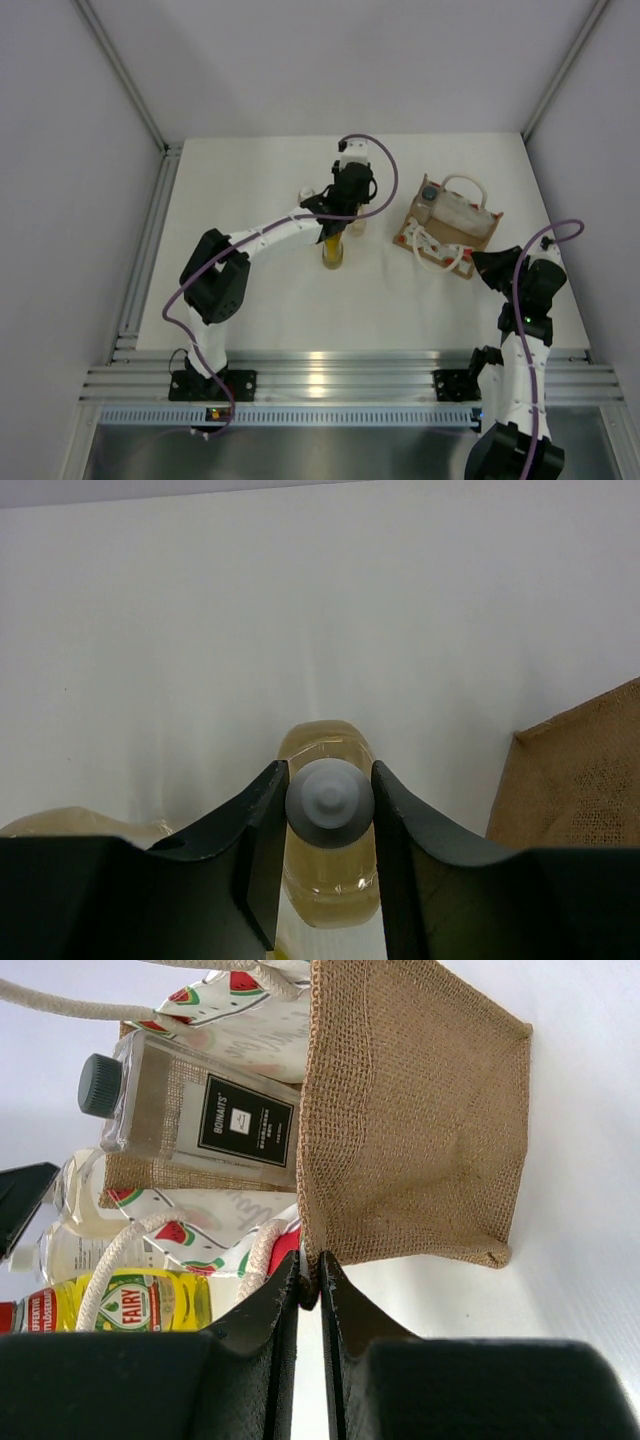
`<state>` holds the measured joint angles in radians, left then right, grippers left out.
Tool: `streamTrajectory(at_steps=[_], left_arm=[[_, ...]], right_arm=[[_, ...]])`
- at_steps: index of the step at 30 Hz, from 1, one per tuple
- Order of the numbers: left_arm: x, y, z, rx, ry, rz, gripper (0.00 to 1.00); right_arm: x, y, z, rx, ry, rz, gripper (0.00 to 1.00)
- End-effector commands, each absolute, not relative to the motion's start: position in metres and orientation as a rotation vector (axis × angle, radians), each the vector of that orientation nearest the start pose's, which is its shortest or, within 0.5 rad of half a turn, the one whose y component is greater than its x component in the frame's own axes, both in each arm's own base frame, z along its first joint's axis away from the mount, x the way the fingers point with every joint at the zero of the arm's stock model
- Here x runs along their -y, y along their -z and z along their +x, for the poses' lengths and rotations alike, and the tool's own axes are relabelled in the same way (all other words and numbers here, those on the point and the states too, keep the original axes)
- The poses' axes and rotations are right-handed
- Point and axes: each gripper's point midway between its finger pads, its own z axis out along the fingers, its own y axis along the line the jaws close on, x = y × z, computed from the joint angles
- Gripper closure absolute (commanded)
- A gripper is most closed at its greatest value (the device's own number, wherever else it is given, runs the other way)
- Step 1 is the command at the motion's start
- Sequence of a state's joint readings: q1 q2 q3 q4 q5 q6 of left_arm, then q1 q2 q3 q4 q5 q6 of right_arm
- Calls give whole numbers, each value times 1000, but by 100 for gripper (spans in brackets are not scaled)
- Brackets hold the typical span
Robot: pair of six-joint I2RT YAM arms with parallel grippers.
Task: Take the personal care products out of the canvas bag
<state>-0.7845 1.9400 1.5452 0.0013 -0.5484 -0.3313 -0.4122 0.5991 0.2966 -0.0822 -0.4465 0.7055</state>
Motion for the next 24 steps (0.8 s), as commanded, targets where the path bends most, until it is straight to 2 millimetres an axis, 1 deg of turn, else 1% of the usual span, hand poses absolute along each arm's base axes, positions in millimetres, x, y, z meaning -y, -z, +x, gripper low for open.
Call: streamTrajectory(at_steps=[1, 5, 8, 9, 11, 13, 17, 19, 21, 22, 23, 24], left_arm=[[361, -276, 461, -1656, 349, -45, 100], [365, -269, 458, -1663, 330, -37, 100], [364, -265, 457, -1674, 308, -44, 100], [364, -262, 458, -1679, 300, -42, 96], [366, -263, 456, -1678, 285, -27, 88], [367, -262, 455, -1680, 271, -10, 83], [369, -261, 454, -1681, 263, -1, 83], [369, -259, 454, -1686, 261, -1, 80], [369, -256, 454, -1692, 259, 3, 68], [370, -256, 453, -1693, 259, 5, 61], [370, -255, 453, -1694, 259, 7, 51], [371, -257, 452, -1694, 262, 10, 48]], right_arm=[[17, -113, 259, -1862, -567, 829, 91], [17, -113, 259, -1861, -567, 830, 91], [17, -114, 259, -1859, -566, 830, 90], [17, -113, 259, -1861, -566, 831, 90], [17, -114, 259, -1861, -568, 830, 90], [17, -113, 259, -1862, -568, 831, 90], [17, -113, 259, -1863, -568, 832, 90], [17, -112, 259, -1865, -570, 832, 90], [17, -113, 259, -1864, -570, 831, 90], [16, -113, 259, -1864, -571, 830, 90], [17, -112, 259, -1864, -569, 834, 90], [17, -112, 259, -1864, -569, 834, 90]])
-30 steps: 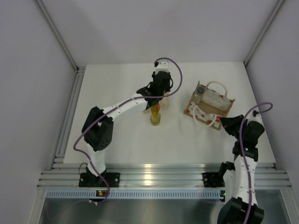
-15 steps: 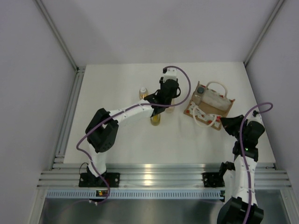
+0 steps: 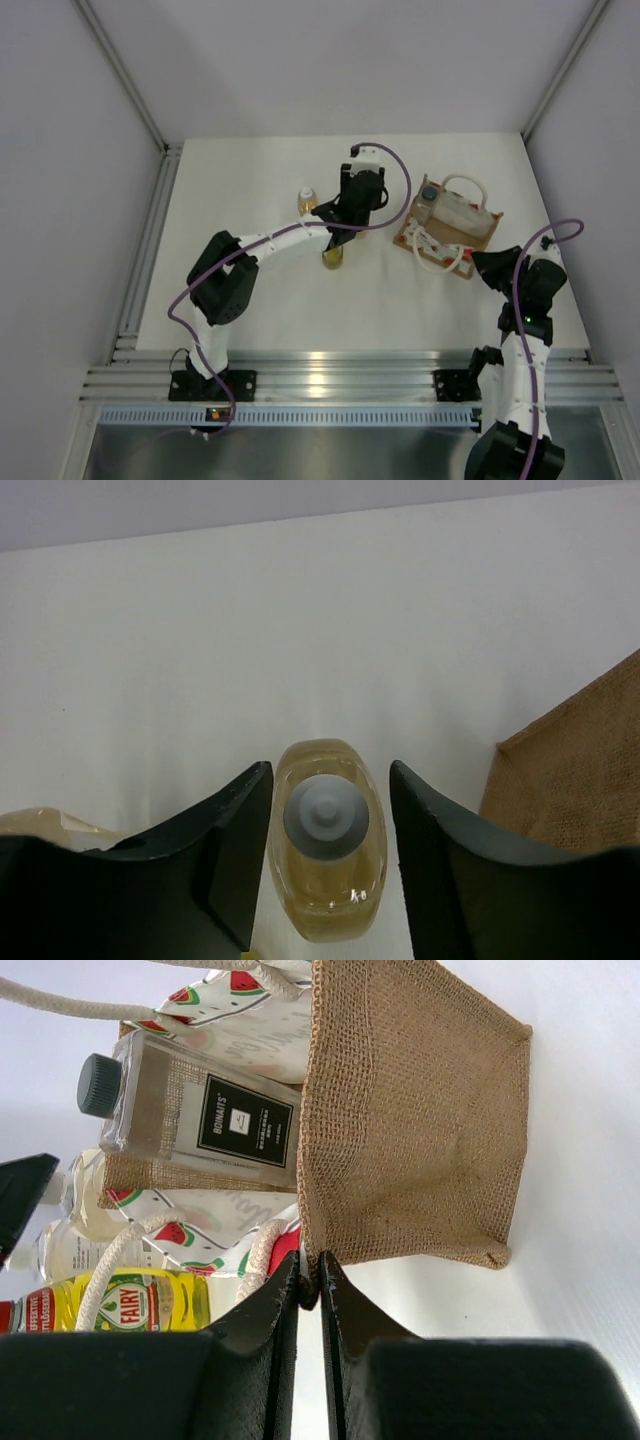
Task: Take the personal care products out of the canvas bag
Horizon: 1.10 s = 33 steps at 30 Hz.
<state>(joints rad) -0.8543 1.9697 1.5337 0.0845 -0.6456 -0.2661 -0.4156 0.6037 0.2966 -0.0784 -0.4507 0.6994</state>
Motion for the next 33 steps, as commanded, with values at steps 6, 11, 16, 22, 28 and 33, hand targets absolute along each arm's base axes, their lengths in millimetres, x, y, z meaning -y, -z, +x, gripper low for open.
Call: streamTrajectory(at_steps=[6, 11, 16, 22, 28, 33], left_arm=[[375, -275, 445, -1681, 298, 14, 27], [392, -307, 428, -1638, 370, 63, 28], [435, -326, 405, -1623, 503, 244, 21], [473, -320, 394, -1704, 533, 402, 16], [493, -302, 383, -1773, 551, 469, 22], [507, -278, 381, -1835, 562, 521, 28]], right_arm=[[17, -113, 259, -1862, -569, 832, 90], [17, -113, 259, -1861, -572, 833, 90], [17, -113, 259, -1862, -574, 833, 90], [18, -113, 259, -1859, -571, 832, 90], [18, -113, 258, -1858, -570, 833, 90], [19, -113, 258, -1856, -567, 834, 90]])
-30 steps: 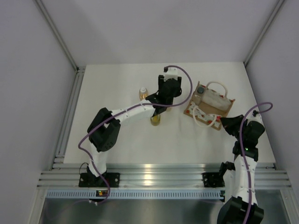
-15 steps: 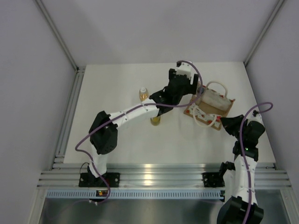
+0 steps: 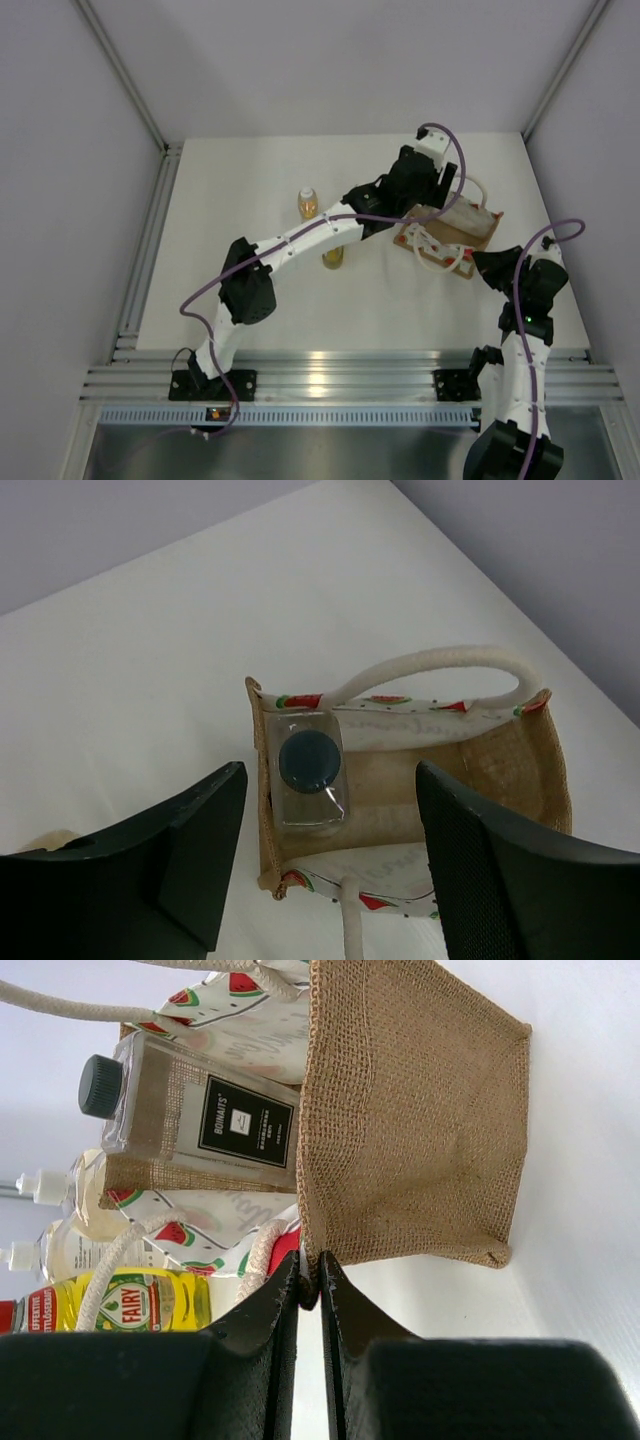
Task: Take the personal care products out of the canvas bag
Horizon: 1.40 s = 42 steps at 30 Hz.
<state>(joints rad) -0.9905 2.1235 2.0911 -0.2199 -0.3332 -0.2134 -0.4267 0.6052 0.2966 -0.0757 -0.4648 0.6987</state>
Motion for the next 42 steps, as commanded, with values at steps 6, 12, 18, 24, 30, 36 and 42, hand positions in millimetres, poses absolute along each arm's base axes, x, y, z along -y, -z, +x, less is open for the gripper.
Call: streamTrajectory(at_steps=[6, 12, 18, 24, 30, 36, 42], left_arm=[[508, -261, 383, -1872, 535, 522, 29], [511, -243, 386, -1897, 511, 535, 30], [519, -234, 386, -1905, 526, 551, 32], [522, -226, 389, -1915, 514, 566, 31], [522, -216, 392, -1930, 490, 570, 31], [523, -207, 393, -1940, 480, 571, 31], [528, -203, 392, -1946, 501, 583, 31]], right_arm=[[18, -114, 258, -1855, -570, 831, 90], [18, -113, 258, -1857, -571, 834, 90], [19, -113, 258, -1856, -571, 835, 90], [18, -113, 258, -1856, -574, 837, 90], [18, -113, 258, -1857, -575, 835, 90], [19, -113, 258, -1854, -574, 835, 90], [19, -112, 258, -1857, -575, 839, 90]])
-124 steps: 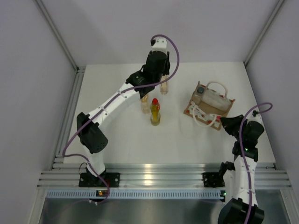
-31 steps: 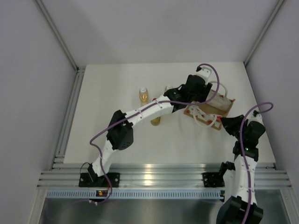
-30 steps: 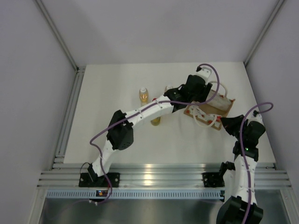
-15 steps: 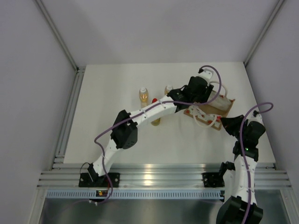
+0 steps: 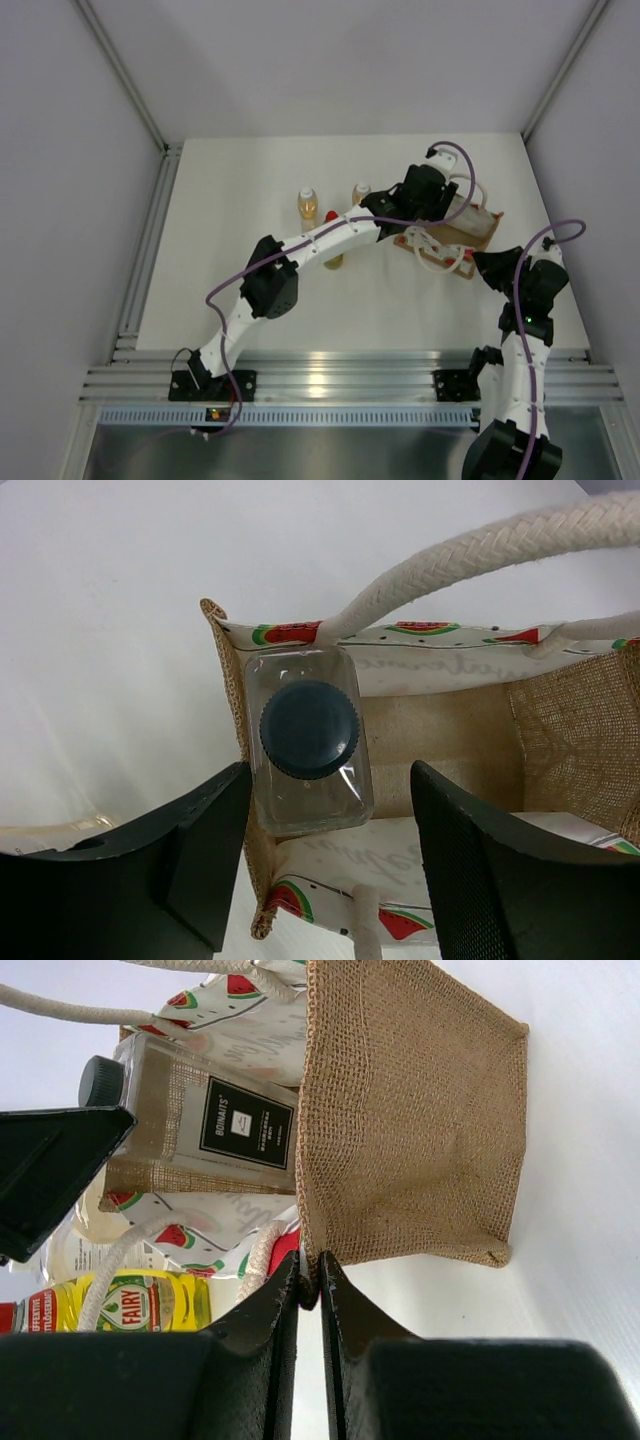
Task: Take the personal care products out of the canvas bag
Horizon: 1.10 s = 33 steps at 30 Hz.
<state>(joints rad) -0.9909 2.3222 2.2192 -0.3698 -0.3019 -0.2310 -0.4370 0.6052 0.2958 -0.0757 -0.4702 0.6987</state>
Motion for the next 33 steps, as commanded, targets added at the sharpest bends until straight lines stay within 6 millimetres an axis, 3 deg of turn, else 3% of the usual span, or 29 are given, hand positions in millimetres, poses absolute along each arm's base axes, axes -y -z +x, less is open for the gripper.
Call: streamTrajectory(at_steps=[1, 19, 21, 29, 30, 33], left_arm=[[529, -199, 392, -1949, 497, 587, 31], [524, -161, 408, -1978, 371, 577, 33], [523, -162, 411, -1973, 357, 567, 37], [514, -167, 422, -1956, 289, 495, 74], [514, -168, 422, -1954, 291, 484, 87], [513, -180, 426, -1939, 298, 439, 100]], right_arm=[[19, -112, 258, -1857, -574, 838, 90], [19, -110, 257, -1861, -575, 841, 90], [19, -110, 257, -1861, -575, 841, 90], [19, -110, 257, -1861, -576, 843, 90], [19, -110, 257, -1862, -574, 843, 89], [19, -109, 257, -1863, -575, 846, 90]])
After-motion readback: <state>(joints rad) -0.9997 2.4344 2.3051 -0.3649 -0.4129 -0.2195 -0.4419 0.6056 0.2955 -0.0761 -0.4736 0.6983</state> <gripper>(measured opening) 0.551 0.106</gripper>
